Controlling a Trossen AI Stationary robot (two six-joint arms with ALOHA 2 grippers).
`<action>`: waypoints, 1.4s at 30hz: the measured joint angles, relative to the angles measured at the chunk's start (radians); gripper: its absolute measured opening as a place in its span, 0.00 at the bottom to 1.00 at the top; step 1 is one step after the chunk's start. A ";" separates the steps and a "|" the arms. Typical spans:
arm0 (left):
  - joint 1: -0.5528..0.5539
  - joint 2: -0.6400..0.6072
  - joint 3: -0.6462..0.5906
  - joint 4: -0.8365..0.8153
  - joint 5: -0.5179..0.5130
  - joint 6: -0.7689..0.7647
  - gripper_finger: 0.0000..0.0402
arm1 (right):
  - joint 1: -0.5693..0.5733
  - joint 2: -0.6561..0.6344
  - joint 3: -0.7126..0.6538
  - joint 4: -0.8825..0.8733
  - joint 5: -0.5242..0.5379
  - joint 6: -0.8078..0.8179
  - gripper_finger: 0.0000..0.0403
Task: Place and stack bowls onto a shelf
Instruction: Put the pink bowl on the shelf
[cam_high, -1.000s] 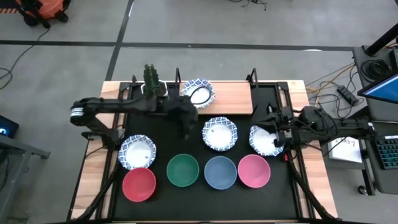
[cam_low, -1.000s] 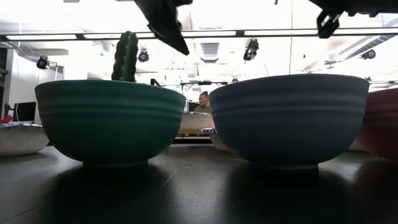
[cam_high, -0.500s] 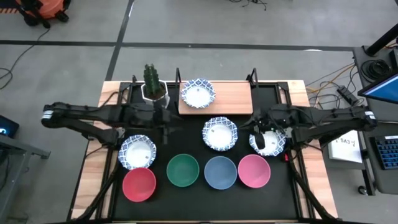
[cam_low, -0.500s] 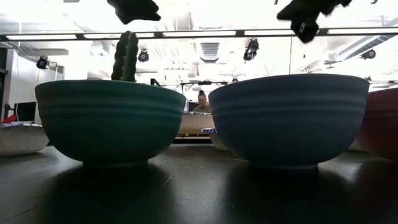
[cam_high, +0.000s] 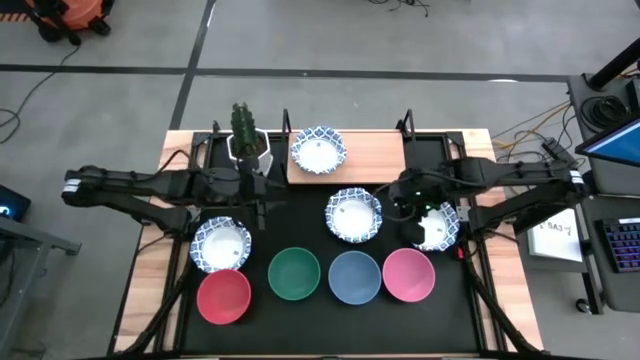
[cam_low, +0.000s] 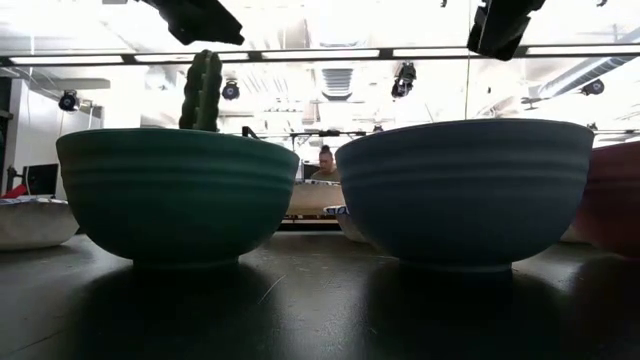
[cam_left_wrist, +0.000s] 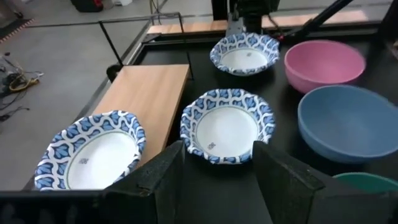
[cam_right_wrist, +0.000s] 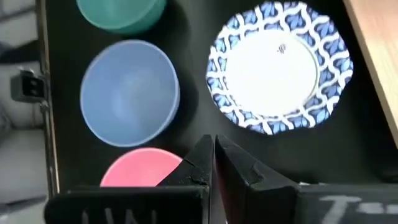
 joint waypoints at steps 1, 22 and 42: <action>0.000 0.007 -0.001 0.000 -0.008 0.009 0.43 | 0.000 0.013 0.011 -0.027 0.000 -0.001 0.02; 0.000 0.029 -0.001 0.001 -0.176 0.096 0.43 | 0.000 0.256 0.040 -0.037 -0.127 0.001 0.02; 0.000 0.030 -0.003 0.000 -0.199 0.065 0.43 | 0.343 0.226 -0.062 -0.020 0.123 0.149 0.02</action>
